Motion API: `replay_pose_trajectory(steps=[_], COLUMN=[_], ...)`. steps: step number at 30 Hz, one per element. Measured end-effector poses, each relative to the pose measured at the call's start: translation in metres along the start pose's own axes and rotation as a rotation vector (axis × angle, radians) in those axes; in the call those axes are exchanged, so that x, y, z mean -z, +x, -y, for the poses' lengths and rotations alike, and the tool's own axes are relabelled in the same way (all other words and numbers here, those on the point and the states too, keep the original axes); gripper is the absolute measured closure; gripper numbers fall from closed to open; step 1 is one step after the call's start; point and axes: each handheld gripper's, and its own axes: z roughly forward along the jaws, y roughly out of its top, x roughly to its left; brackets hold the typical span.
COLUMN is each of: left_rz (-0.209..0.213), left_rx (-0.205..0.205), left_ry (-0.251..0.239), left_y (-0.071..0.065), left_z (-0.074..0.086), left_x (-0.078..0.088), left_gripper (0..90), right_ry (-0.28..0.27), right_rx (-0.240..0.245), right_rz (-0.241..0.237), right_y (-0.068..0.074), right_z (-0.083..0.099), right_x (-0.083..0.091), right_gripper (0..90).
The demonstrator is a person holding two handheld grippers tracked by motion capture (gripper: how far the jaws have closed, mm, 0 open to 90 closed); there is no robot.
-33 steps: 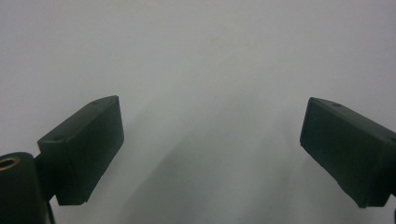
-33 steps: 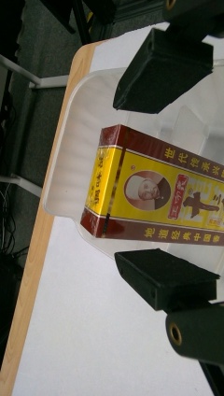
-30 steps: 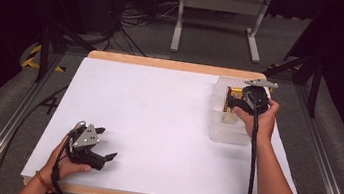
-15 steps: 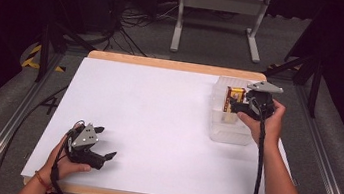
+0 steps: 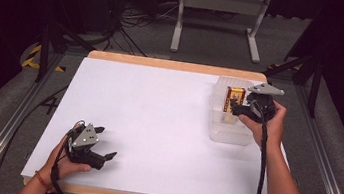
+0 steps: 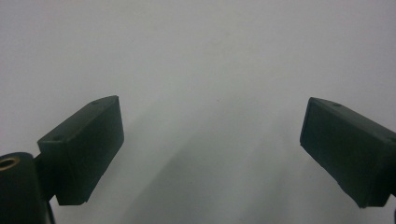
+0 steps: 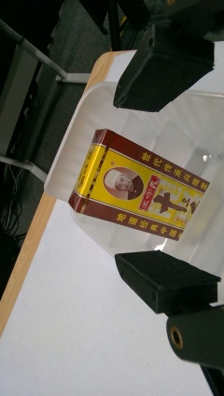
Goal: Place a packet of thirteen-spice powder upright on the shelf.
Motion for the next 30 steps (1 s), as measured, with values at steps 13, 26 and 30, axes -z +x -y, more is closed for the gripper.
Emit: replay_pose_trajectory(steps=[13, 26, 30], left_rz=[-0.001, 0.001, 0.001], left_rx=[-0.006, -0.004, -0.002], left_ry=[0.002, 0.003, 0.003], left_y=[0.0, -0.001, -0.001], left_z=[-0.001, -0.001, -0.001], left_x=[0.0, 0.0, -0.001], left_gripper=[7.0, 6.9, 6.9], right_ry=[-0.023, -0.057, -0.064], right_rx=[0.058, 0.137, 0.162], right_rz=[-0.032, -0.065, -0.085], right_y=[0.006, 0.018, 0.022], right_z=[0.011, 0.024, 0.029], right_x=[0.026, 0.05, 0.056], right_gripper=[20.7, 19.6, 19.0])
